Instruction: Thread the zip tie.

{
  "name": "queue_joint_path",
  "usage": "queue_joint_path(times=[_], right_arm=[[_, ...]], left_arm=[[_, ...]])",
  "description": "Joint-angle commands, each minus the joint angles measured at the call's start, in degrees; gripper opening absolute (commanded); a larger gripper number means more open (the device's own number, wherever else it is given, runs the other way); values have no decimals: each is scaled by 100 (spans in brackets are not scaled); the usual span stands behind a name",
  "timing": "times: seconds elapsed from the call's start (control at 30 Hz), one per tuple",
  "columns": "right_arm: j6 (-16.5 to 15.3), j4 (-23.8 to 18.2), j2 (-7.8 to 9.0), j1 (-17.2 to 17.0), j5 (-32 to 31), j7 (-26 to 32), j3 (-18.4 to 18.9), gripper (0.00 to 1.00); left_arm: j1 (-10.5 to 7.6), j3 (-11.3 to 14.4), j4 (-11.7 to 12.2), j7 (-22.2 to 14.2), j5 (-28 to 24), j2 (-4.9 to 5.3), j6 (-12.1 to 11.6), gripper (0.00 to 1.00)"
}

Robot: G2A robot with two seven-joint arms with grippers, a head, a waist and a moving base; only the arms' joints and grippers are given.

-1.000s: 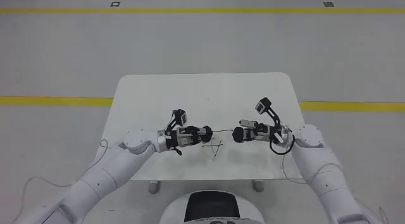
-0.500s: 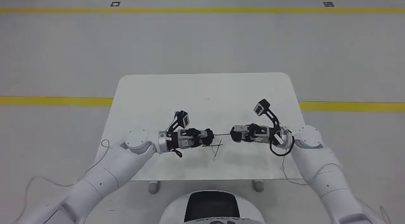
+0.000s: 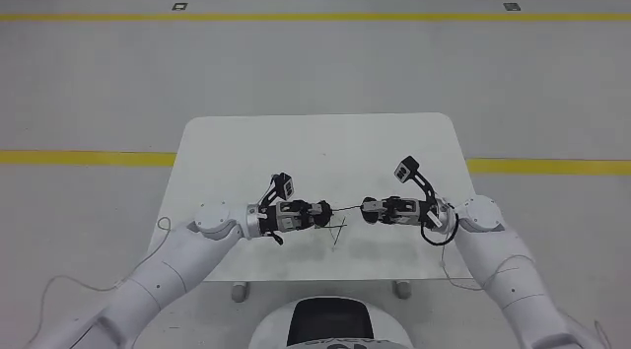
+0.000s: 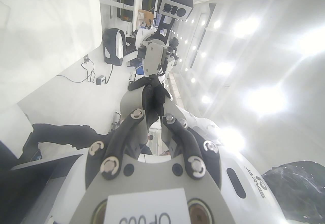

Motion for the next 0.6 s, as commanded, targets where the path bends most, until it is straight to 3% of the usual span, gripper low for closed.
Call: queue_joint_path(times=[0.0, 0.27, 0.57], right_arm=[[0, -1, 13, 1, 8, 0, -15, 7], [0, -11, 59, 8, 39, 0, -65, 13], [0, 10, 86, 23, 70, 0, -118, 11]], left_arm=[[7, -16, 10, -2, 10, -4, 5, 0], [27, -69, 6, -38, 63, -18, 40, 0], [30, -97, -10, -104, 121, -47, 75, 0]])
